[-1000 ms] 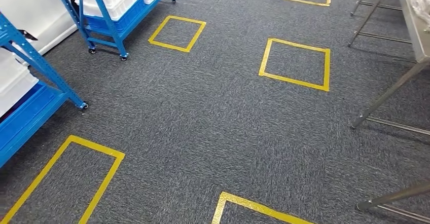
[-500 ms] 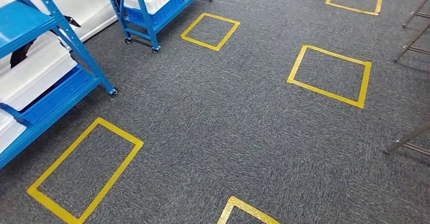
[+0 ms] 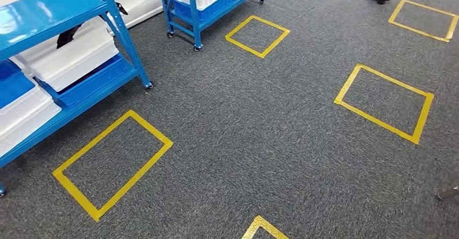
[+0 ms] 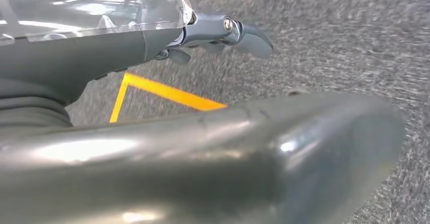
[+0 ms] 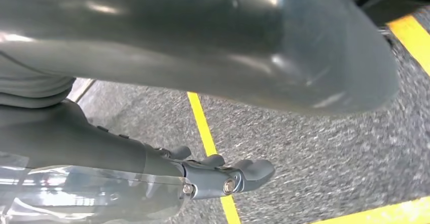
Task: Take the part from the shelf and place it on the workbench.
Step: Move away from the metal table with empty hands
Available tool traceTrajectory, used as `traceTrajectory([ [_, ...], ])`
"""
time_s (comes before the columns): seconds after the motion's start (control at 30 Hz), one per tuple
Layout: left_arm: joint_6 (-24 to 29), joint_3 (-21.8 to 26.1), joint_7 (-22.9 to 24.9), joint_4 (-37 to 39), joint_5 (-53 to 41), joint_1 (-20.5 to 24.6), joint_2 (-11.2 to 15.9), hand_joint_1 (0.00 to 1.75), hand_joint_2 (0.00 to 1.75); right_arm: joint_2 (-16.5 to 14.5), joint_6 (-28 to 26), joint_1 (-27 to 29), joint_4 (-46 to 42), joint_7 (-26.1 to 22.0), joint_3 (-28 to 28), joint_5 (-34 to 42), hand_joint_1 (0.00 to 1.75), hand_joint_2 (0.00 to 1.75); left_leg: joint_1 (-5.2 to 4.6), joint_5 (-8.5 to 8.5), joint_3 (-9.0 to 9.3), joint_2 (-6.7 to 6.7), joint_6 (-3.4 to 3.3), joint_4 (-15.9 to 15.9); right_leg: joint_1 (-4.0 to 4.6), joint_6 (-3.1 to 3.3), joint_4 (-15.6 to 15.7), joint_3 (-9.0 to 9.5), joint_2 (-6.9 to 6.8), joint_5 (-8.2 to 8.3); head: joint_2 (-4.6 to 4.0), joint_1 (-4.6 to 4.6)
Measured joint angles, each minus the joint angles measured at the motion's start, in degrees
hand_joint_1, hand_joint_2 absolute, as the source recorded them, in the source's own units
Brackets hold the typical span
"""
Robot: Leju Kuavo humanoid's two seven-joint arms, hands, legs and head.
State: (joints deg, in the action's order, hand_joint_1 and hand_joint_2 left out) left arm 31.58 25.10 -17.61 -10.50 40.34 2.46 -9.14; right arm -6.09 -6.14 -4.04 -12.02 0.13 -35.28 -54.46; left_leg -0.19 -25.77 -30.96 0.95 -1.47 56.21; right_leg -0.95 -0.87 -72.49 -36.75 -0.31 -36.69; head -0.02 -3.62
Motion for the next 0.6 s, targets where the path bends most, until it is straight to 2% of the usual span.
traceTrajectory([
  [0.03, 0.0, 0.2, 0.0, 0.0, 0.1, 0.0, -0.1, 0.00, 0.00, 0.0, 0.0, 0.1, 0.0, 0.0, -0.1, 0.0, 0.00, 0.00, 0.03, -0.05, 0.01, 0.78, 0.04, 0.1, -0.04, -0.14, -1.6, -1.08, 0.09, 0.07, 0.00, 0.00],
  [0.07, 0.0, 0.4, 0.0, 0.0, 0.1, 0.0, -0.2, 0.00, 0.00, 0.0, 0.0, 0.2, 0.0, 0.0, -0.2, 0.1, 0.00, 0.00, 0.10, -0.13, 0.03, 1.61, 0.15, 0.3, -0.12, -0.26, -1.1, -1.16, 0.17, 1.34, 0.00, -0.01],
  [0.1, 0.0, 0.6, 0.0, 0.0, 0.2, 0.0, -0.3, 0.00, 0.00, 0.0, 0.0, 0.3, 0.0, 0.0, -0.2, 0.1, 0.00, 0.00, 0.19, -0.28, 0.06, 2.43, 0.33, 0.5, -0.27, -0.38, 1.5, -0.23, 0.44, 3.51, 0.00, -0.01],
  [0.13, 0.0, 0.7, 0.0, 0.0, 0.2, -0.1, -0.3, 0.00, 0.00, 0.1, 0.0, 0.3, 0.0, 0.0, -0.2, 0.1, 0.00, 0.00, 0.31, -0.52, 0.02, 3.21, 0.60, 0.9, -0.53, -0.48, 5.4, 1.32, 1.29, 5.76, 0.00, -0.01],
  [0.17, 0.0, 0.8, 0.0, 0.0, 0.2, -0.1, -0.4, 0.00, 0.00, 0.1, 0.0, 0.4, 0.0, 0.0, -0.3, 0.1, 0.00, 0.00, 0.31, -0.83, -0.13, 3.87, 0.95, 1.4, -0.67, -0.52, 8.9, 2.80, 2.45, 7.27, 0.00, 0.00],
  [0.2, 0.0, 0.8, -0.1, 0.0, 0.2, 0.0, -0.4, 0.00, 0.00, 0.1, 0.0, 0.4, 0.0, 0.0, -0.3, 0.1, 0.00, 0.00, 0.31, -1.08, -0.35, 4.45, 1.32, 1.9, -0.79, -0.39, 11.2, 3.80, 3.32, 8.06, 0.00, 0.00],
  [0.23, 0.0, 0.9, -0.1, -0.1, 0.2, 0.0, -0.4, 0.00, 0.00, 0.1, 0.0, 0.4, 0.0, 0.0, -0.4, 0.2, 0.00, 0.00, 0.30, -1.25, -0.60, 4.90, 1.67, 2.2, -0.76, -0.13, 12.2, 4.26, 3.90, 8.13, 0.00, -0.01],
  [0.3, 0.1, 1.1, -0.2, -0.1, 0.2, -0.1, -0.4, 0.00, 0.00, 0.1, 0.0, 0.1, 0.1, -0.1, -0.7, 0.3, 0.00, 0.00, 0.40, -1.31, -0.92, 5.82, 2.35, 2.2, -0.58, 0.72, 12.3, 4.39, 3.11, 7.99, 0.00, -0.01],
  [0.33, 0.1, 1.1, -0.2, -0.1, 0.2, -0.2, -0.4, 0.00, 0.00, 0.1, -0.1, 0.1, 0.1, -0.1, -0.8, 0.3, 0.00, 0.00, 0.45, -1.45, -1.01, 5.59, 2.63, 2.4, -0.54, 1.12, 12.5, 4.52, 2.49, 8.02, 0.00, -0.01],
  [0.4, 0.0, 1.2, -0.4, -0.1, 0.2, -0.1, -0.4, 0.00, 0.00, 0.2, -0.1, 0.2, 0.1, -0.1, -1.0, 0.6, 0.00, 0.00, 0.42, -3.32, -2.47, 3.26, 3.18, 5.5, -0.63, 1.87, 12.9, 4.72, 1.04, 8.06, 0.00, -0.01],
  [0.43, 0.0, 1.2, -0.4, -0.1, 0.2, -0.1, -0.4, 0.00, 0.00, 0.2, -0.2, 0.3, 0.1, -0.2, -1.2, 0.7, 0.00, 0.00, 0.42, -5.04, -4.07, 1.59, 3.39, 8.8, -0.54, 2.13, 12.9, 4.76, 0.27, 8.00, 0.00, -0.01],
  [0.47, -0.1, 1.2, -0.4, -0.1, 0.2, 0.0, -0.4, 0.00, 0.00, 0.2, -0.2, 0.4, 0.1, -0.2, -1.4, 0.9, 0.00, 0.00, 0.45, -6.90, -6.08, 0.46, 3.58, 12.7, -0.44, 2.31, 13.0, 4.77, -0.48, 7.91, 0.00, -0.01],
  [0.5, -0.1, 1.2, -0.4, -0.1, 0.2, 0.0, -0.4, 0.00, 0.00, 0.2, -0.2, 0.4, 0.1, -0.2, -1.5, 1.0, 0.00, 0.00, 0.53, -8.21, -7.92, -0.05, 3.71, 16.2, -0.32, 2.38, 13.0, 4.79, -1.26, 7.81, 0.00, -0.01],
  [0.53, -0.1, 1.2, -0.4, -0.2, 0.2, 0.0, -0.4, 0.00, 0.00, 0.2, -0.1, 0.5, 0.1, -0.2, -1.7, 1.1, 0.00, 0.00, 0.58, -8.62, -9.09, -0.31, 3.77, 18.4, -0.25, 2.41, 12.9, 4.86, -2.02, 7.69, 0.00, -0.01],
  [0.57, -0.1, 1.3, -0.4, -0.2, 0.2, -0.1, -0.4, 0.00, 0.00, 0.2, -0.1, 0.5, 0.1, -0.2, -1.9, 1.2, 0.00, 0.00, 0.60, -7.91, -9.21, -0.48, 3.74, 18.4, -0.21, 2.39, 12.9, 4.99, -2.71, 7.55, 0.00, -0.01],
  [0.6, -0.1, 1.4, -0.4, -0.2, 0.3, -0.1, -0.4, 0.00, 0.00, 0.2, -0.1, 0.5, 0.1, -0.2, -2.0, 1.2, 0.00, 0.00, 0.59, -6.26, -8.22, -0.74, 3.61, 16.3, -0.18, 2.33, 12.9, 5.20, -3.36, 7.39, 0.00, -0.01],
])
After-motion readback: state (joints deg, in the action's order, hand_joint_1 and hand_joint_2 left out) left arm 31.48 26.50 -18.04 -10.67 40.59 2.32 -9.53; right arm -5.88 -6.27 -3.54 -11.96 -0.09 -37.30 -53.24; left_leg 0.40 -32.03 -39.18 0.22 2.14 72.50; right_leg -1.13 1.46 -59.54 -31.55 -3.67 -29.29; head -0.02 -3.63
